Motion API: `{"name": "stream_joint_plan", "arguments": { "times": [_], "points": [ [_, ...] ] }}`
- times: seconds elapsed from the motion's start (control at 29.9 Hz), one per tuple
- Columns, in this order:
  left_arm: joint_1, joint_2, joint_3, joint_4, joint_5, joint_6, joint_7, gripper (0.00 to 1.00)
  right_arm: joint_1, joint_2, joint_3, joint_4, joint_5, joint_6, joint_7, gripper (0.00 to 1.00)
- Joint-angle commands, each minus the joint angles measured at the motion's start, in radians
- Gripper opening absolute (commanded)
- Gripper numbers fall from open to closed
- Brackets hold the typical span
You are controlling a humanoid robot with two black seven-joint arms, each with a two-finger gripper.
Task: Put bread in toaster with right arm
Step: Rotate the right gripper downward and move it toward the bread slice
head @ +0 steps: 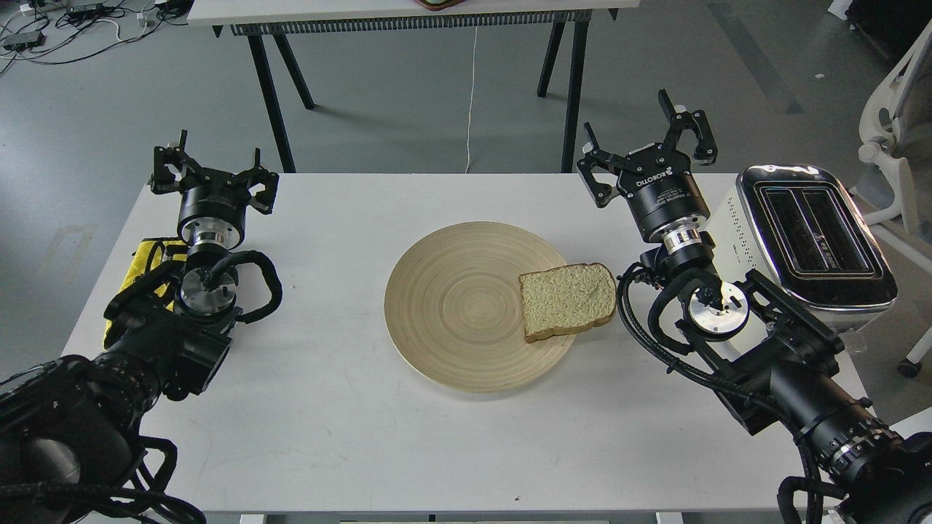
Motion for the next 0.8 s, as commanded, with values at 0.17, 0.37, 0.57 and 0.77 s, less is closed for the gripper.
{"name": "stream_joint_plan", "arguments": {
  "times": [0.17, 0.37, 0.57, 0.77],
  "points": [
    [0.001, -0.001, 0.000, -0.002, 0.000, 0.000, 0.000, 1.00, 0.010, -0.006, -0.001, 0.001, -0.035, 0.000, 0.000, 0.99],
    [0.001, -0.001, 0.000, -0.002, 0.000, 0.000, 0.000, 1.00, 0.061, -0.038, -0.004, 0.001, -0.113, 0.000, 0.001, 0.99],
    [0.001, -0.001, 0.000, -0.002, 0.000, 0.000, 0.000, 1.00, 0.168, -0.078, -0.058, 0.003, -0.449, -0.261, 0.001, 0.99],
    [0.001, 0.000, 0.000, -0.002, 0.000, 0.000, 0.000, 1.00, 0.256, -0.072, -0.214, 0.004, -0.705, -0.490, -0.002, 0.99]
  ]
}}
